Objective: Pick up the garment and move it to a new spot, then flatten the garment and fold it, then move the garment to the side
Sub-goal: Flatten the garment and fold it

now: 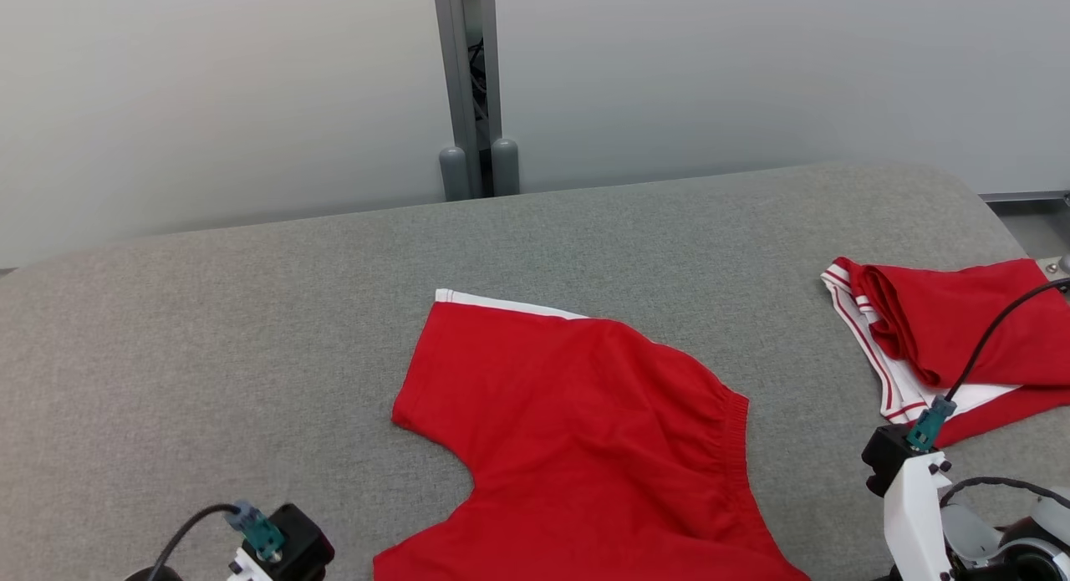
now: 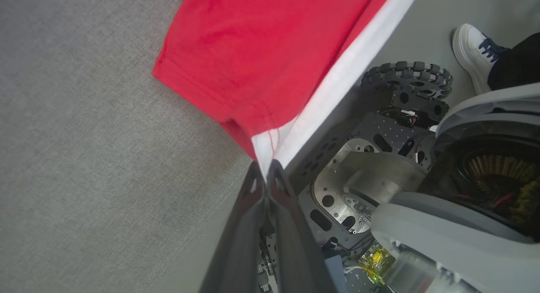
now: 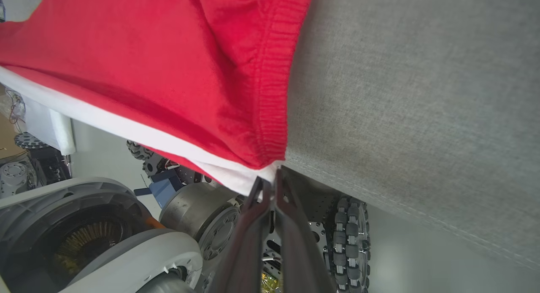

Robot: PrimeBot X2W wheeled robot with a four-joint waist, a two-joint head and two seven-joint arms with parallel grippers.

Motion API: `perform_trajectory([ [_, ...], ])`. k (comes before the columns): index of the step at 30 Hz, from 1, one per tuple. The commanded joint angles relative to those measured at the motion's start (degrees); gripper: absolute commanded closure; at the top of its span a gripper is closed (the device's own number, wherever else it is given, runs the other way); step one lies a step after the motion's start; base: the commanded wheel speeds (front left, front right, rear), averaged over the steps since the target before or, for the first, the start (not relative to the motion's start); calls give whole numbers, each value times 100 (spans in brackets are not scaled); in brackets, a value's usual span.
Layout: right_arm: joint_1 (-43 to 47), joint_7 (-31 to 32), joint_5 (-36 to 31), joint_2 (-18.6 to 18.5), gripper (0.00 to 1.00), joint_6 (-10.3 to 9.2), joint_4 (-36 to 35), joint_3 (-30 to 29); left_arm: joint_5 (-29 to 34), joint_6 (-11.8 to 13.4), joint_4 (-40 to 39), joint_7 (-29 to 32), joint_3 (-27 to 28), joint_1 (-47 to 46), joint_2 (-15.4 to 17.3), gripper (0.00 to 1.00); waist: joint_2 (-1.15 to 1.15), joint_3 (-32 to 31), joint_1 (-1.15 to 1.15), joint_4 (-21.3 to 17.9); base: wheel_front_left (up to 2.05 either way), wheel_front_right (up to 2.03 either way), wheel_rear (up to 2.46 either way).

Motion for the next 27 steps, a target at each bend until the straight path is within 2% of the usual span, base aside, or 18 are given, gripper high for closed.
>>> perform_trajectory([
  [1, 100, -41, 19, 2, 100, -14, -37, -101, -58, 76, 13, -56, 105, -58, 8, 100, 0, 20, 0, -33, 0, 0, 0],
  [6, 111, -156, 150, 153, 100, -8, -188, -449, -242, 163, 39, -252, 430, -245, 7, 100, 0, 71, 0, -141, 0, 0, 0],
  [13, -38, -408, 207, 571, 100, -7, -326, -959, -468, 203, 286, -522, 983, -697, -69, 100, 0, 206, 0, -394, 0, 0, 0],
  [23, -477, -1209, -382, 1649, 100, -7, 120, -1594, 129, 346, 1463, -741, 1211, -1728, -720, 100, 0, 787, 0, -806, 0, 0, 0],
  [27, -651, -1529, -633, 2020, 100, -7, 347, -1784, 410, 305, 1959, -775, 1162, -2123, -978, 100, 0, 1043, 0, -939, 0, 0, 0],
])
